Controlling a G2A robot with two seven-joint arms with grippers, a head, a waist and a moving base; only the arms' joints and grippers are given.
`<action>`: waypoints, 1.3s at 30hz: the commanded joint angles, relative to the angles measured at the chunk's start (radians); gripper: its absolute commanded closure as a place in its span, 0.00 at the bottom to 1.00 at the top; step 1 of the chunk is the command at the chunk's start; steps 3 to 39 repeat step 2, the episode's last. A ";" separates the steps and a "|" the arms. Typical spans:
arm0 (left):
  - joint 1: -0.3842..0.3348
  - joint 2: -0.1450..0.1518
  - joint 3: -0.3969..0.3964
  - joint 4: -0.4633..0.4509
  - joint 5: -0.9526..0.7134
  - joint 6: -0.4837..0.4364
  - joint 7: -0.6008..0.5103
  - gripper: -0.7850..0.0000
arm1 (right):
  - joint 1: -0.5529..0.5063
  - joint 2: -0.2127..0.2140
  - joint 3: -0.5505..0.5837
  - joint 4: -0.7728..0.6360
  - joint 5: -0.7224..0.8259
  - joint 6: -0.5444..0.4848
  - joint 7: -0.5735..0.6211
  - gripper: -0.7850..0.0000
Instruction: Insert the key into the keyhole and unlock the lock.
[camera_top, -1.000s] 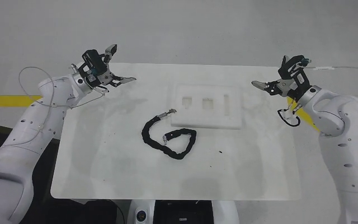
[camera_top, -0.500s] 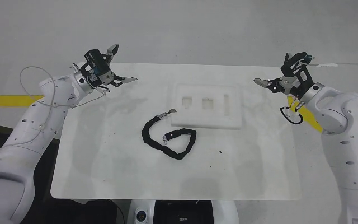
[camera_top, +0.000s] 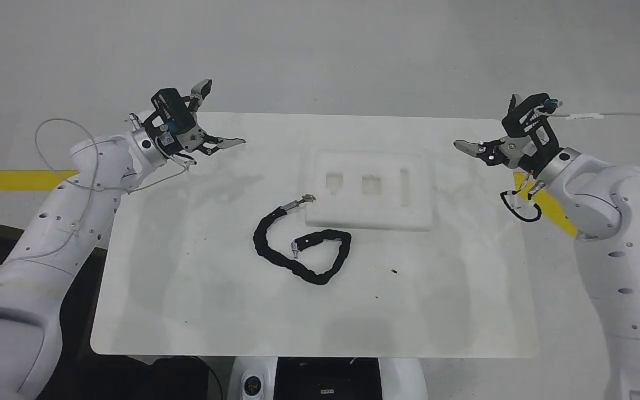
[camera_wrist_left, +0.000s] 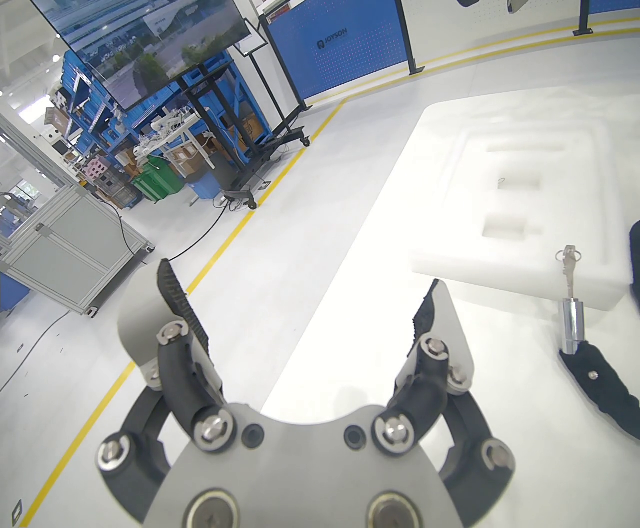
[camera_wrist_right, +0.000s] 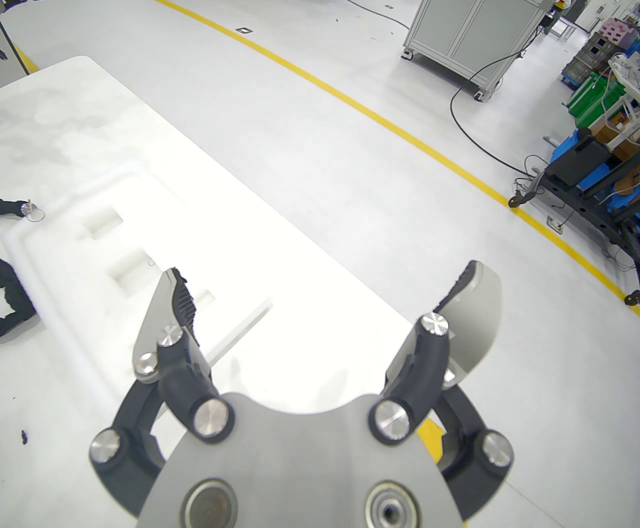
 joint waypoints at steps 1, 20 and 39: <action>0.000 0.000 0.000 0.000 0.000 0.000 0.000 0.00 | 0.000 0.000 0.000 0.000 0.000 0.000 0.000 0.00; 0.000 0.000 0.000 0.000 0.000 0.000 0.000 0.00 | 0.000 0.000 0.000 0.000 0.000 0.000 0.000 0.00; 0.000 0.000 0.000 0.000 0.000 0.000 0.000 0.00 | 0.000 0.000 0.000 0.000 0.000 0.000 0.000 0.00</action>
